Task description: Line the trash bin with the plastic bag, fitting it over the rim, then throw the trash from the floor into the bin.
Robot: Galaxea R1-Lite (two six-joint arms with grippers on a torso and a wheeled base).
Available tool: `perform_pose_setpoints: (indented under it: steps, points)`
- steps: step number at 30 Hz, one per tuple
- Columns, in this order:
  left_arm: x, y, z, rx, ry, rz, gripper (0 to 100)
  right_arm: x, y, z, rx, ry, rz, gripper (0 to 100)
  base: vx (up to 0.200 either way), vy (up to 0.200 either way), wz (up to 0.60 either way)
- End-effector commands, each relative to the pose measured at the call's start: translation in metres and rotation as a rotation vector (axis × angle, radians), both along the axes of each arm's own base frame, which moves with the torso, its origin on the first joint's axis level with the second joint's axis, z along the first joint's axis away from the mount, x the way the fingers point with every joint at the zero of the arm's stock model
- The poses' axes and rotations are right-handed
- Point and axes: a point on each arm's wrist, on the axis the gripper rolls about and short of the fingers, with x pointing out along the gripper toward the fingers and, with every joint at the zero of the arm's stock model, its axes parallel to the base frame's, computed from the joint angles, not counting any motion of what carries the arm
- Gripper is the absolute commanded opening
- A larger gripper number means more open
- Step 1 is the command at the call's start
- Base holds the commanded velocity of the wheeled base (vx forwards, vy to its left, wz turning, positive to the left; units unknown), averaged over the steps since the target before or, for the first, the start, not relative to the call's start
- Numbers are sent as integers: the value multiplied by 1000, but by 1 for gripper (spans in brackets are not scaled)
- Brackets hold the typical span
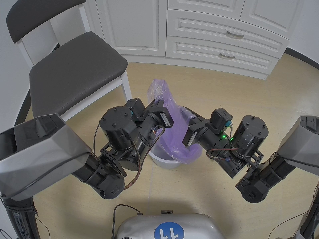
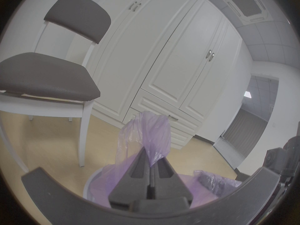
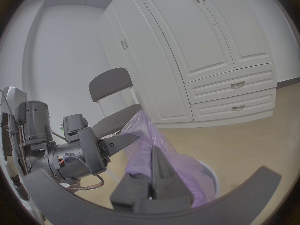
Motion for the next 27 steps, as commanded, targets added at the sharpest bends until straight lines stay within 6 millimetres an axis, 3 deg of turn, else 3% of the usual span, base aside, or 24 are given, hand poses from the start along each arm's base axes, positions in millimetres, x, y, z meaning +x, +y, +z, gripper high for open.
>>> perform_pose_setpoints:
  steps: [1, 14, 27]
  points:
    - [3, 3, -3, 32, 13, 19, 0, 5, 5, -11, -9, 9, 0, 0, 0, 0, 0]
    - [10, 0, -22, 54, 47, 22, 0, 17, 4, -20, -14, 20, -36, 0, 0, 0, 0]
    - [36, -5, -51, 76, 87, 49, 0, 32, -2, -26, -14, 22, -74, 0, 0, 0, 0]
